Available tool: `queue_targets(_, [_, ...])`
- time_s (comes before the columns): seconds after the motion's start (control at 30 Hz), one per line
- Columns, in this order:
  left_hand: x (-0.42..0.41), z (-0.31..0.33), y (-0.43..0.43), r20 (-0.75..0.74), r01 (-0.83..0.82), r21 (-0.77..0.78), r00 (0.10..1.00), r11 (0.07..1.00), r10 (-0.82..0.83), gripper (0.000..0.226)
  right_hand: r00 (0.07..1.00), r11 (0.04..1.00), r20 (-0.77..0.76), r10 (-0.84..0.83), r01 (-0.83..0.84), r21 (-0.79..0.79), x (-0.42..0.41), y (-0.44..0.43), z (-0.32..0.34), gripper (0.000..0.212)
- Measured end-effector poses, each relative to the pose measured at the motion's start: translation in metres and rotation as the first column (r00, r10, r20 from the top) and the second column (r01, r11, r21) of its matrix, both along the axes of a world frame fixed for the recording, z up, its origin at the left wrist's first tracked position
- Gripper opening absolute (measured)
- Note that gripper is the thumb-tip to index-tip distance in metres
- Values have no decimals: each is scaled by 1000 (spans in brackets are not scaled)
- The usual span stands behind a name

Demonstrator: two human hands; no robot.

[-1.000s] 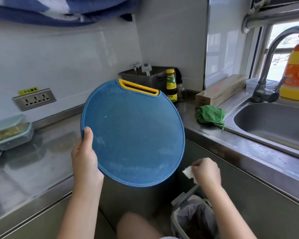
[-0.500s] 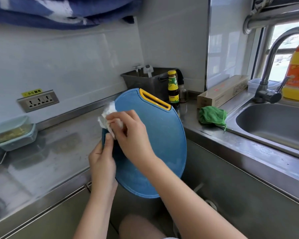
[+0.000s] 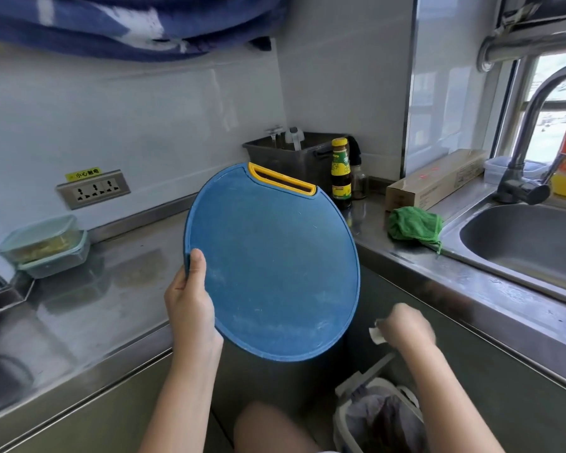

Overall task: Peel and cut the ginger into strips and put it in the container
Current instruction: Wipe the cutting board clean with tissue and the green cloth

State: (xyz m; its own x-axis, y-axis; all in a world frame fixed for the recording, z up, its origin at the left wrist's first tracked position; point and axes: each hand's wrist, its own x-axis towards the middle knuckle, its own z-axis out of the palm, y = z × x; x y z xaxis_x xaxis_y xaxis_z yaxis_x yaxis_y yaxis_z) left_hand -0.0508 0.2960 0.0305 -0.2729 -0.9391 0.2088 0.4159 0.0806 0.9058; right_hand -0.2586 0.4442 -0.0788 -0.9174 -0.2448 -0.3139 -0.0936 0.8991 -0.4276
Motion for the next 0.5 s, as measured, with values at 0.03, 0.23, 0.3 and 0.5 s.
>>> queue_targets(0.03, [-2,1,1,0,-2,-1,1000,1000,2,20,997,997,-70,-25,20,-77,-3,1,4,21])
queue_targets(0.23, [-10,3,6,13,-7,0,1000,1000,7,22,903,528,-430,11,-371,-764,31,-25,67,17])
queue_targets(0.3, [-13,2,7,9,-6,8,1000,1000,6,23,832,345,-533,153,-550,-760,57,-38,79,19])
queue_targets(0.5, [-14,4,12,12,10,-5,1000,1000,-10,21,804,497,-580,136,-561,-662,70,-60,43,8])
